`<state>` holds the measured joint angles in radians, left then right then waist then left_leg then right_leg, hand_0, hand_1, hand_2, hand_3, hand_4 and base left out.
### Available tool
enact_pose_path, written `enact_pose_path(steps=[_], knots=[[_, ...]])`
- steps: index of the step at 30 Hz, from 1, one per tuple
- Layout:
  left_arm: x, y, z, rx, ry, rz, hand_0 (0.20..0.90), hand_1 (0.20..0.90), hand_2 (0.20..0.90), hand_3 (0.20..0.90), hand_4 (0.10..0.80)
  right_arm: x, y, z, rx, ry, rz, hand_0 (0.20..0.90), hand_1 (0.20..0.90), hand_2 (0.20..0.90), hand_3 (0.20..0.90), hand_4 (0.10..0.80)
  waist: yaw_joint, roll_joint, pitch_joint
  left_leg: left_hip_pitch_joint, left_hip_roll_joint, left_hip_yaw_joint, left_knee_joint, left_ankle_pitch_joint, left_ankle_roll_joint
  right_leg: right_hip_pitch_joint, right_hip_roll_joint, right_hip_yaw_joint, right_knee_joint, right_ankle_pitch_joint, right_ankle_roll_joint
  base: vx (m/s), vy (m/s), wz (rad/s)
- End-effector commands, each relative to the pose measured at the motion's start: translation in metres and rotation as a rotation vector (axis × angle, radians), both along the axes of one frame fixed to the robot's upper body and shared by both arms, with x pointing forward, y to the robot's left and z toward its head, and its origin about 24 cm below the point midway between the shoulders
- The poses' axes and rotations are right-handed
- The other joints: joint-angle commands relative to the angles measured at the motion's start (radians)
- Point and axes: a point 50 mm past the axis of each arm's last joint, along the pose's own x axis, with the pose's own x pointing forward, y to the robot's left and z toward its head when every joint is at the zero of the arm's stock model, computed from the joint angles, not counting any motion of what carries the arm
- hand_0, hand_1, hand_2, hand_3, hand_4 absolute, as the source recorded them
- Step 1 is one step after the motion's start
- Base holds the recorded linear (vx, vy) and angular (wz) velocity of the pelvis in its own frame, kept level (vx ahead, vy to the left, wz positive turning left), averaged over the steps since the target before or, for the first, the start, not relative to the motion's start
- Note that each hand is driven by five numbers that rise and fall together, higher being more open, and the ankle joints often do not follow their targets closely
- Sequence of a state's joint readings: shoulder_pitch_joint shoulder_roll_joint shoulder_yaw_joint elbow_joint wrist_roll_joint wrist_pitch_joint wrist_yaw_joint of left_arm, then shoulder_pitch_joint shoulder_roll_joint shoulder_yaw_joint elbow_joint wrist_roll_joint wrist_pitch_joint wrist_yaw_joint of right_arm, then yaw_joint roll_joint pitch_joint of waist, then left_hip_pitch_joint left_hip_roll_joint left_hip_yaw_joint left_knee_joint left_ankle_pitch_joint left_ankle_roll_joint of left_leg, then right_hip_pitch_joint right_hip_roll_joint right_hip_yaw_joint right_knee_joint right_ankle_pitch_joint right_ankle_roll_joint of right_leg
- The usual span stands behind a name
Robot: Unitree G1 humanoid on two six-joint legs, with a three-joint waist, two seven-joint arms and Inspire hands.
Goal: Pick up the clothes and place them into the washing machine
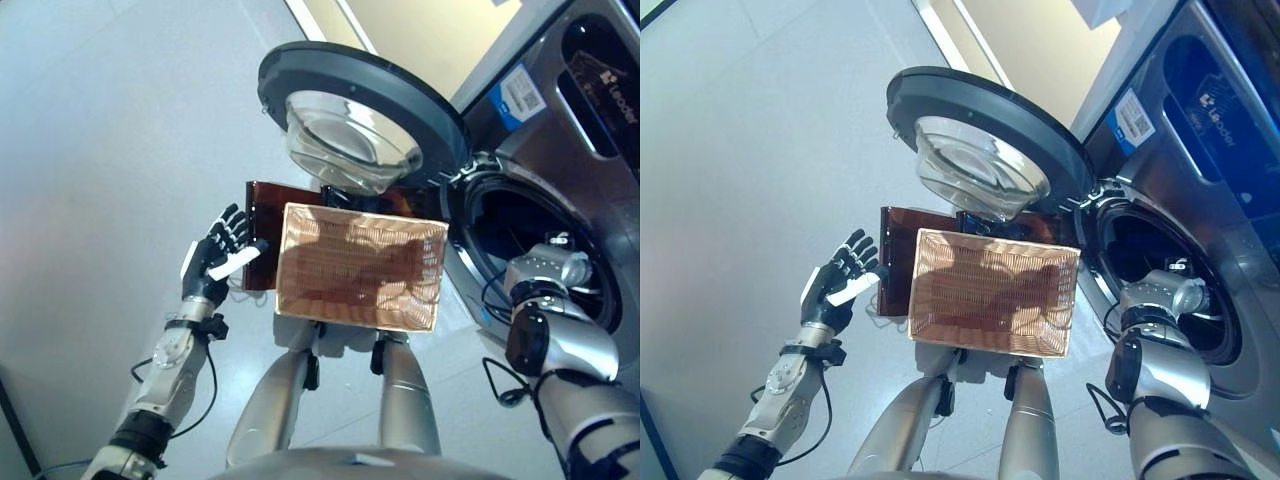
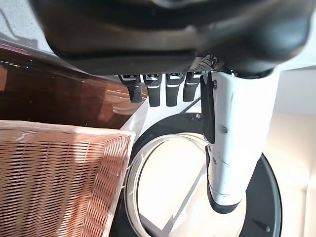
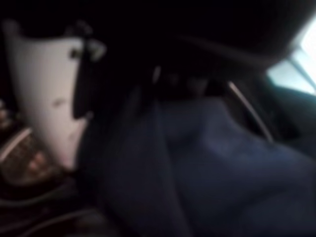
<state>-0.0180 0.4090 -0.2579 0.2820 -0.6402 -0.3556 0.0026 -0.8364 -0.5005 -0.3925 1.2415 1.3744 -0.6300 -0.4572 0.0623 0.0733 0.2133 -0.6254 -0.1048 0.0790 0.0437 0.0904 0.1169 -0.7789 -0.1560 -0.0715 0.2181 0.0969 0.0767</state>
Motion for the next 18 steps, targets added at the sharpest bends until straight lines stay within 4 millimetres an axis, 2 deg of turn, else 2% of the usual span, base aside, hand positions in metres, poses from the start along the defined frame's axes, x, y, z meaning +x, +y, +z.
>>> enact_pose_path(steps=[1,2,3,4,13,18], knots=[[-0.009,0.000,0.023,-0.024,-0.148,-0.008,0.900,0.900,0.900,0.900,0.800,-0.032,-0.071,0.103,-0.333,-0.139,-0.220,0.200,0.200,0.200,0.200,0.300,-0.014,0.011,-0.110,-0.026,0.049,-0.028,-0.014,-0.029,-0.091,0.014,0.071,-0.026,-0.014,-0.065,-0.053,0.028,0.012,-0.05],[-0.009,0.000,0.023,-0.027,-0.149,-0.007,0.900,0.900,0.900,0.900,0.800,-0.029,-0.068,0.101,-0.335,-0.143,-0.205,0.343,0.343,0.343,0.343,0.402,-0.015,0.012,-0.109,-0.023,0.049,-0.027,-0.015,-0.030,-0.091,0.015,0.072,-0.025,-0.013,-0.066,-0.053,0.007,0.015,-0.05],[-0.009,0.000,0.023,-0.029,-0.149,-0.004,0.900,0.900,0.900,0.900,0.800,-0.027,-0.066,0.098,-0.344,-0.138,-0.184,0.689,0.689,0.689,0.689,0.649,-0.016,0.011,-0.108,-0.022,0.050,-0.025,-0.016,-0.029,-0.091,0.015,0.072,-0.024,-0.013,-0.065,-0.053,0.010,0.016,-0.05],[-0.009,0.001,0.022,-0.032,-0.149,0.001,0.900,0.900,0.900,0.900,0.800,-0.026,-0.064,0.096,-0.344,-0.141,-0.179,0.900,0.900,0.900,0.900,0.800,-0.017,0.011,-0.107,-0.019,0.050,-0.025,-0.016,-0.031,-0.091,0.017,0.073,-0.023,-0.013,-0.067,-0.053,0.010,0.013,-0.04],[-0.011,0.007,0.020,-0.043,-0.144,0.030,0.900,0.900,0.900,0.900,0.800,-0.015,-0.046,0.082,-0.363,-0.138,-0.113,0.900,0.900,0.900,0.900,0.800,-0.024,0.007,-0.100,-0.015,0.050,-0.020,-0.017,-0.031,-0.091,0.021,0.075,-0.021,-0.012,-0.067,-0.053,0.000,0.000,0.00],[-0.012,0.008,0.017,-0.056,-0.135,0.045,0.900,0.900,0.900,0.900,0.800,-0.006,-0.029,0.069,-0.418,-0.072,-0.014,0.900,0.900,0.900,0.900,0.800,-0.027,-0.001,-0.097,-0.011,0.051,-0.016,-0.012,-0.035,-0.089,0.023,0.075,-0.020,-0.010,-0.065,-0.053,0.001,0.003,-0.01]])
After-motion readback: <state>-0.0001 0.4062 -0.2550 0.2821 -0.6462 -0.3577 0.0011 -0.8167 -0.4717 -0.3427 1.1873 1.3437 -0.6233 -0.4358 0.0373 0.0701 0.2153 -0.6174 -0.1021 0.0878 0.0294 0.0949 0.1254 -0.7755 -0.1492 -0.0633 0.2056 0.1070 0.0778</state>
